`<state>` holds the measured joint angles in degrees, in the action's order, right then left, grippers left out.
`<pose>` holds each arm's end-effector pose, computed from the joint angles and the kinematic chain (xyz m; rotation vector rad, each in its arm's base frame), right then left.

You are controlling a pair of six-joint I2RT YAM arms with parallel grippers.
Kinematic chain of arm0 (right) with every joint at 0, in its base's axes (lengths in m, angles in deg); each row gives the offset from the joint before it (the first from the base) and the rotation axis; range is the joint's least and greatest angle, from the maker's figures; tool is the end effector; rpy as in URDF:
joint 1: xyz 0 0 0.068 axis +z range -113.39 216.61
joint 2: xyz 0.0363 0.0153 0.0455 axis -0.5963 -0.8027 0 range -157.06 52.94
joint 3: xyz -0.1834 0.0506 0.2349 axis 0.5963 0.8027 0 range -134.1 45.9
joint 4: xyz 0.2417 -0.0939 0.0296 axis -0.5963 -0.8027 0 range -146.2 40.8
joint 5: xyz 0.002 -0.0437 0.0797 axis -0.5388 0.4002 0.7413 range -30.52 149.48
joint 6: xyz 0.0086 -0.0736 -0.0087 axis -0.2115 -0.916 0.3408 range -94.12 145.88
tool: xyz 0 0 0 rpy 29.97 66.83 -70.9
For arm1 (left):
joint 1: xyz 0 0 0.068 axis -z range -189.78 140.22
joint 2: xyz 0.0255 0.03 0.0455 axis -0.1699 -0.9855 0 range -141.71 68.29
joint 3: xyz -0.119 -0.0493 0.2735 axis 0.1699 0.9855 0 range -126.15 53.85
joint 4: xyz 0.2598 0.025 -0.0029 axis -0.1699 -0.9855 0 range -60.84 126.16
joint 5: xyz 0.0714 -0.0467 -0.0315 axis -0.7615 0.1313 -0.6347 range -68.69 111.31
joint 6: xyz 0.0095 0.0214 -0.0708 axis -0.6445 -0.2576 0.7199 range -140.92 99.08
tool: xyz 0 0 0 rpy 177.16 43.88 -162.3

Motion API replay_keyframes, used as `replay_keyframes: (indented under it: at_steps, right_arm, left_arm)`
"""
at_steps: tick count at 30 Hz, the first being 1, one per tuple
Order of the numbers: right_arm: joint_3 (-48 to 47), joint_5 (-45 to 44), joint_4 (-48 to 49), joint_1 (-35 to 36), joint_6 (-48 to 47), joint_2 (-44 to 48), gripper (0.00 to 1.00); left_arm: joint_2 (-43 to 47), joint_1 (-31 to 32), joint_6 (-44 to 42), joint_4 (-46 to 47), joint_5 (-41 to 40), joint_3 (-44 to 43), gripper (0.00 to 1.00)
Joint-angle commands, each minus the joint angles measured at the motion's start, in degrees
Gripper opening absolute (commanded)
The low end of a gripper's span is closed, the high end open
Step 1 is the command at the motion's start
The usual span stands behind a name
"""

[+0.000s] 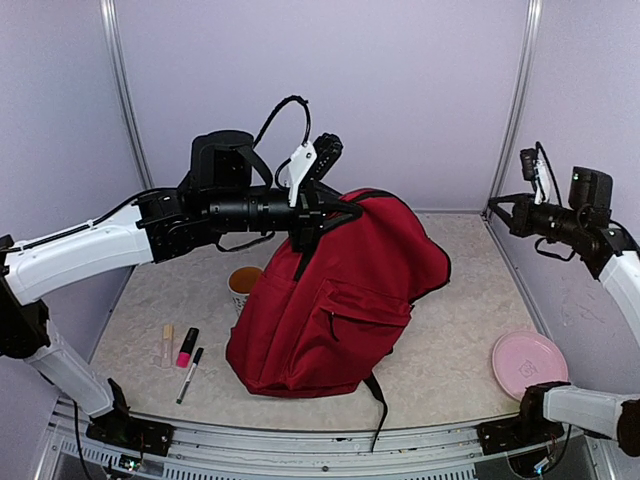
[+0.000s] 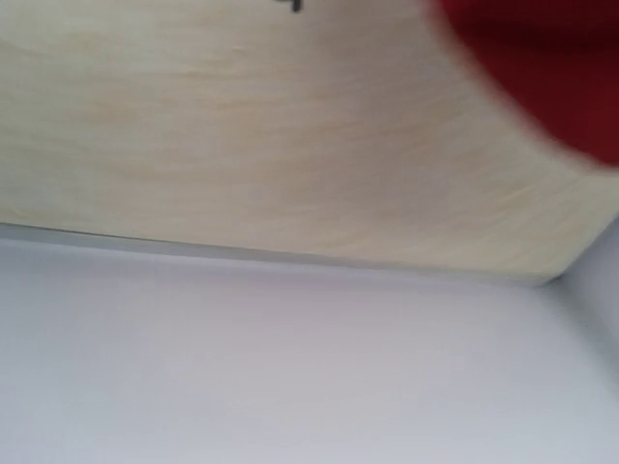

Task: Pack the student bag
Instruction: Zip the upper front pocket of the student bag.

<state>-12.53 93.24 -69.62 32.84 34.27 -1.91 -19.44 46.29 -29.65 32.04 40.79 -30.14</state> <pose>0.2133 0.0209 0.3928 -0.2138 1.8439 0.6033 0.1992 -0.3337 0.4333 1.1686 1.3487 -0.8949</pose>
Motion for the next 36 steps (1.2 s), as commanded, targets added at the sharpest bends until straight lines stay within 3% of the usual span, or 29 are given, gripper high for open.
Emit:
replay_keyframes:
  at_steps: [1,5,14,21,23,25,27,29,31,36]
  right_arm:
    - [4.6,8.5,0.0,11.5,-3.6,2.4,0.01]
    - [9.0,14.8,3.9,21.6,-4.2,4.8,0.08]
    - [11.1,23.6,8.0,22.9,-0.5,5.7,0.42]
    - [10.9,26.7,9.7,30.8,-0.3,2.9,0.64]
    - [11.6,26.9,11.7,33.7,0.8,2.1,0.76]
    - [11.9,27.0,13.4,37.1,1.6,1.0,0.95]
    - [11.4,26.5,13.1,40.5,0.4,-0.5,1.00]
    - [10.9,24.9,11.9,42.9,-1.1,-1.7,0.99]
    - [10.0,22.4,10.5,43.9,-2.3,-3.0,0.86]
    - [7.7,16.8,11.4,43.9,-2.6,-2.3,0.06]
  left_arm:
    - [7.0,0.6,-16.7,5.8,6.1,3.5,0.00]
    - [11.2,0.1,-25.1,2.7,18.3,7.4,0.00]
    - [14.7,-0.2,-32.9,-3.2,22.9,11.5,0.00]
    - [15.9,-0.3,-33.0,-3.6,20.4,14.5,0.00]
    - [15.6,-0.3,-32.9,-3.6,19.8,14.6,0.00]
    - [15.3,-0.3,-32.9,-3.7,19.3,14.6,0.00]
    - [15.1,-0.3,-32.8,-3.7,19.2,14.5,0.00]
    - [14.9,-0.2,-32.6,-3.5,19.1,14.5,0.00]
    - [14.9,-0.2,-32.5,-3.4,18.6,14.6,0.00]
    - [15.1,-0.3,-32.6,-3.9,17.2,15.0,0.00]
